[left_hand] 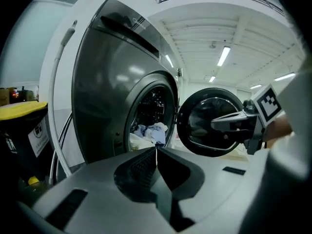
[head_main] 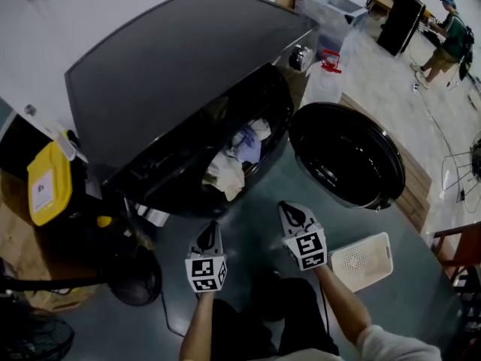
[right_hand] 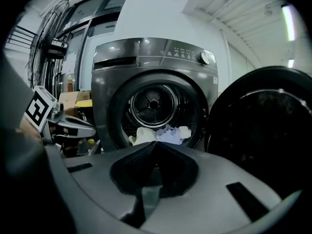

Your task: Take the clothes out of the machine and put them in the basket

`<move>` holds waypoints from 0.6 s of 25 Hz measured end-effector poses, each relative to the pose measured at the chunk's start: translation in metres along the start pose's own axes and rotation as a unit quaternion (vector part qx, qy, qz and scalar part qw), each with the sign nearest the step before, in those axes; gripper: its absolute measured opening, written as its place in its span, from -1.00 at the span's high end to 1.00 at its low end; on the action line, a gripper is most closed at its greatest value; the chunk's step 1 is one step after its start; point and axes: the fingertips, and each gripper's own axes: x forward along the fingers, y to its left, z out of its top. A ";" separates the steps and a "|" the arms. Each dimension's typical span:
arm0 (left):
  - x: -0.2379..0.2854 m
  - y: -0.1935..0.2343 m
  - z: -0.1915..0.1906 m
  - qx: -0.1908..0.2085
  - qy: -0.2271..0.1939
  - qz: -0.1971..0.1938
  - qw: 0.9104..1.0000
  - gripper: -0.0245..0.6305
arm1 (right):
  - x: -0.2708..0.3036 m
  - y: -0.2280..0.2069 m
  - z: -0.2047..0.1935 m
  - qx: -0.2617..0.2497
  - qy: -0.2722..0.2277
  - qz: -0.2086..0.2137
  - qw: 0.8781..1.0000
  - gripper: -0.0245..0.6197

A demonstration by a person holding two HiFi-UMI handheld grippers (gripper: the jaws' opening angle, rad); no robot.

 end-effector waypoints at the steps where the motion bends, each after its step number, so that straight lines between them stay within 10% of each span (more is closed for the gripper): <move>1: 0.007 0.000 -0.009 0.002 -0.004 -0.002 1.000 0.85 | 0.007 -0.002 -0.008 0.001 -0.004 0.003 1.000 0.85; 15: 0.075 0.018 -0.113 0.032 -0.057 -0.010 0.998 0.85 | 0.089 -0.015 -0.054 -0.038 -0.097 0.001 0.995 0.85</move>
